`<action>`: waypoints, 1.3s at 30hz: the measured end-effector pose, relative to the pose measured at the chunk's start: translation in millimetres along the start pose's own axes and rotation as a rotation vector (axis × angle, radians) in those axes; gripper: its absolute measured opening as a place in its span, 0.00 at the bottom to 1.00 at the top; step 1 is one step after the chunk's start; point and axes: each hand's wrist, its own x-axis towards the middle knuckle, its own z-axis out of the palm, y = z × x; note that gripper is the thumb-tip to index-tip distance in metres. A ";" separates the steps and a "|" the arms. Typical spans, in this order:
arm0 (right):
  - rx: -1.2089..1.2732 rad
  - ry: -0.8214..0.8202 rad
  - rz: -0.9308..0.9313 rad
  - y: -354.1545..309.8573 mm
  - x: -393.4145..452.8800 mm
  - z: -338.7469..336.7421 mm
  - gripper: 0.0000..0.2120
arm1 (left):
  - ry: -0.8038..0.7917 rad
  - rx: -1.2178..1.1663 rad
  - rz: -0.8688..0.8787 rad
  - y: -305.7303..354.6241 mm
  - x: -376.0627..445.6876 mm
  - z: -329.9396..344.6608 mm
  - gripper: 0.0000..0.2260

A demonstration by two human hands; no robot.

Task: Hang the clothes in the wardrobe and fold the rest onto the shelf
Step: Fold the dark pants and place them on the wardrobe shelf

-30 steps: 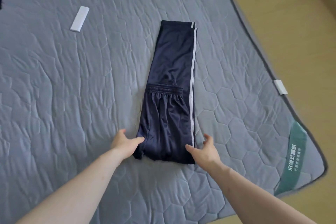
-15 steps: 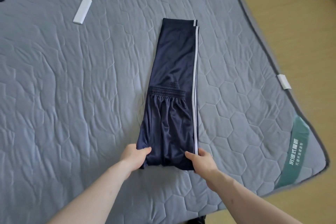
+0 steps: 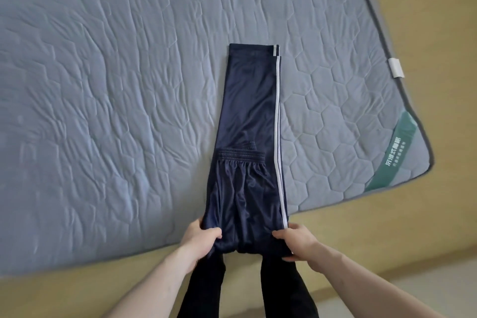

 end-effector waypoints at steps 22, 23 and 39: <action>0.136 -0.194 0.054 -110.2 -79.0 -77.9 0.14 | -0.091 -0.180 0.283 129.1 -57.9 -49.2 0.06; 0.170 -0.199 0.043 -124.7 -76.8 -83.0 0.14 | -0.083 -0.203 0.269 146.0 -54.5 -51.4 0.08; 0.356 0.011 -0.253 -234.3 -17.3 -65.4 0.18 | 0.193 0.061 0.365 261.3 57.4 -44.5 0.29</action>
